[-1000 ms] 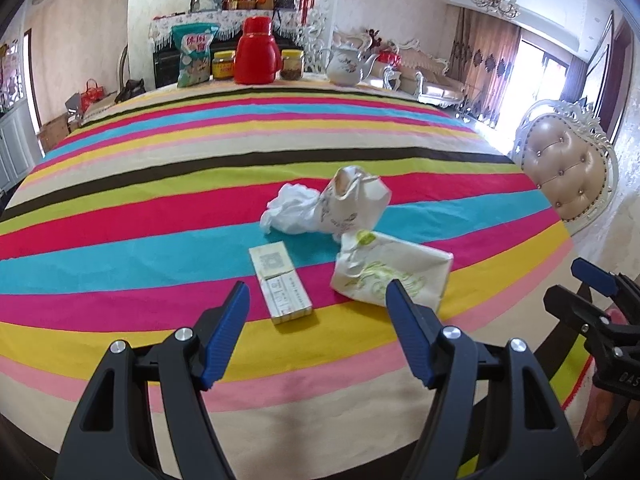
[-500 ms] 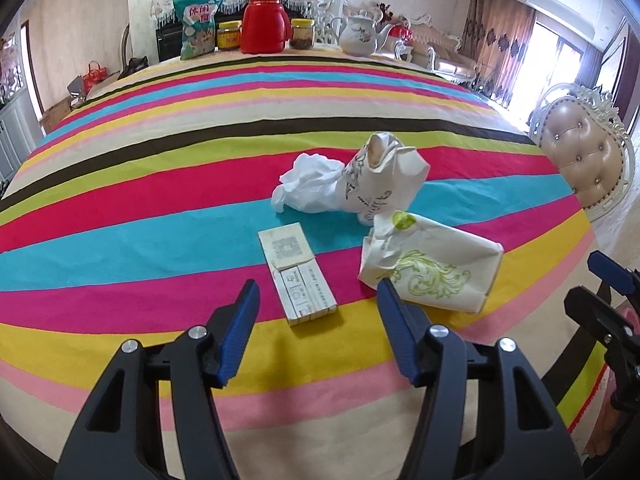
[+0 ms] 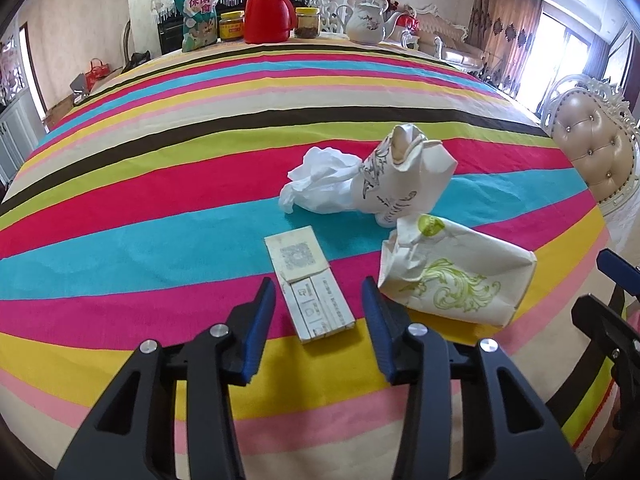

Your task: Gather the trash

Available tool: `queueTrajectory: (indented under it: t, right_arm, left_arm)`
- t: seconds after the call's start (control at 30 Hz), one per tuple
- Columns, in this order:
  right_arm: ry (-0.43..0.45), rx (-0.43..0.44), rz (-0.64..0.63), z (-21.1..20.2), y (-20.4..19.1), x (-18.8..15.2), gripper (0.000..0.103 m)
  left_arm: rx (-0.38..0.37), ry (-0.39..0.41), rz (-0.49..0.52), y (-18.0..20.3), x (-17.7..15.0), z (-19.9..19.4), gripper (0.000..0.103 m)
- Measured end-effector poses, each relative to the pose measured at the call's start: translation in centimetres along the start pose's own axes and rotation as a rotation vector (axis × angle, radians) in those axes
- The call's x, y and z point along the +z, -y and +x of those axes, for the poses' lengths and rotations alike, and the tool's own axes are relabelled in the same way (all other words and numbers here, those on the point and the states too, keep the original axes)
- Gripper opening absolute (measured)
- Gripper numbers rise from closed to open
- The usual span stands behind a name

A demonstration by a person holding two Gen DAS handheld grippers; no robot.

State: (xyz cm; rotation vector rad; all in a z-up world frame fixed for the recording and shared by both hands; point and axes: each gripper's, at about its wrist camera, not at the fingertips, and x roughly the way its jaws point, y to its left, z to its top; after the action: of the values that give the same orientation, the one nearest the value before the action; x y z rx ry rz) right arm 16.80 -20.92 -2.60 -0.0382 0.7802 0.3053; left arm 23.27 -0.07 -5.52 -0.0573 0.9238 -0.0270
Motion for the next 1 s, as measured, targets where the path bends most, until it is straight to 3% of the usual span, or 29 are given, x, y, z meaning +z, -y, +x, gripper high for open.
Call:
queueTrajectory:
  t: [0.17,0.5,0.53,0.57,0.63,0.83,1.0]
  right_arm:
    - [-0.008,0.006,-0.008,0.6,-0.5,0.2,0.085]
    - [-0.040,0.020,-0.058,2.3,-2.3,0.8,0.085]
    - [-0.044,0.021,-0.068,2.6,-2.6,0.9,0.085]
    - [-0.048,0.021,-0.076,2.8,-2.7,1.0,0.085]
    - [-0.060,0.023,-0.099,3.4,-3.4,1.3,0.085]
    - [-0.090,0.023,-0.156,5.2,-4.7,2.6,0.085]
    - [-0.116,0.013,-0.190,6.7,-5.4,3.4,0.085]
  left_arm:
    - [0.013,-0.013,0.011,-0.1,0.1,0.5,0.036]
    - [0.012,-0.009,0.024,-0.4,0.1,0.5,0.031]
    - [0.010,-0.005,0.020,-0.6,0.2,0.4,0.028]
    - [0.010,0.001,0.017,-0.8,0.2,0.3,0.019]
    - [0.009,0.004,0.012,-1.1,0.2,0.0,0.016]
    - [0.005,-0.003,0.007,-1.7,0.2,0.1,0.016]
    - [-0.004,0.000,-0.008,-2.2,0.2,0.1,0.025]
